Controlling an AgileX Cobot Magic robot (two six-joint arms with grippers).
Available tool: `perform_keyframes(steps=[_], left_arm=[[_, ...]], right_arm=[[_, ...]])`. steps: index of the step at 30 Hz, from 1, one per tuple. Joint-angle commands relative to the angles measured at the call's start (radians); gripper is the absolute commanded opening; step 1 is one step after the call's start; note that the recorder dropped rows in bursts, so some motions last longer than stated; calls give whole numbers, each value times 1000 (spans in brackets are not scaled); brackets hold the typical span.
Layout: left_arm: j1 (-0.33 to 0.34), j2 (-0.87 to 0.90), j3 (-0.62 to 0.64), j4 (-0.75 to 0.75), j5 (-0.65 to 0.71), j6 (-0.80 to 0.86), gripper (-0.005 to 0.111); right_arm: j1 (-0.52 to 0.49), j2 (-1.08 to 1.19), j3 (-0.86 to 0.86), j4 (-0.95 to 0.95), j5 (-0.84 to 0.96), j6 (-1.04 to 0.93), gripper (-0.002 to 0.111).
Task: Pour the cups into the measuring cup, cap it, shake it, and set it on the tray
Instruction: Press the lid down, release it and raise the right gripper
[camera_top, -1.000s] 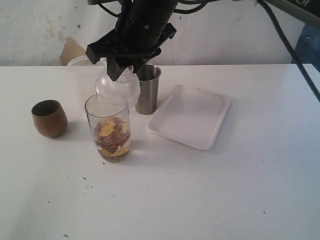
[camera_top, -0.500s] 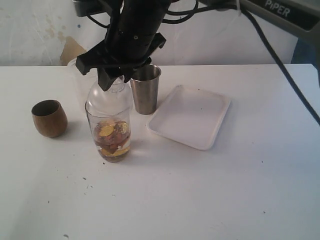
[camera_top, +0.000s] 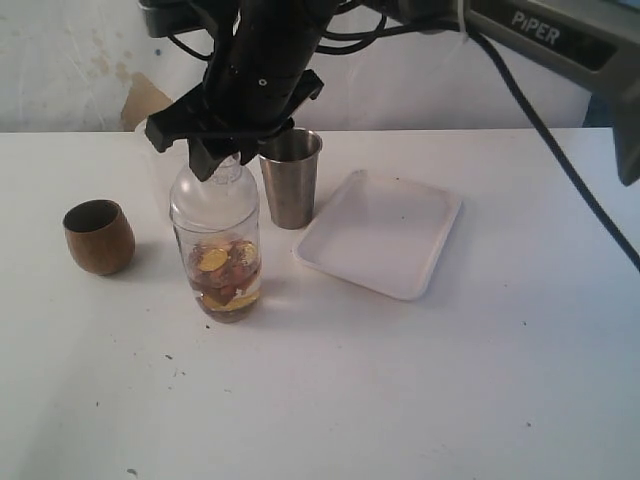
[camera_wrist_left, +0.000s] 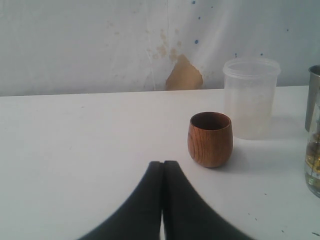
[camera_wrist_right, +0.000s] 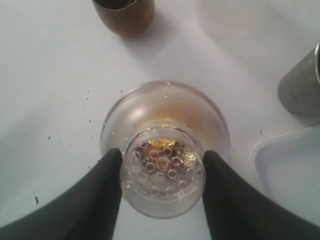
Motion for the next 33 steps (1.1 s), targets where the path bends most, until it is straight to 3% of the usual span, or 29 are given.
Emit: perform_keyframes(steps=[1,4,9,13,26,29,33], left_arm=[[0,-5,5,0,-13,0,0],[0,-5,5,0,-13,0,0],[0,-5,5,0,-13,0,0],[0,-5,5,0,-13,0,0],[0,-5,5,0,-13,0,0],[0,-5,5,0,-13,0,0],[0,-5,5,0,-13,0,0]], right_arm=[[-2,13,-4,-9,24,-25,2],[-2,13,-4,-9,24,-27,15],[-2,13,-4,-9,13,-27,49],[-2,11,-4,-9,-3,-37,62],[-2,-62,-4,-12,-69,-79,62],[-2,-98,-4,-12,-67,-84,53],[7,-145,-4,-9,-28,-85,21]])
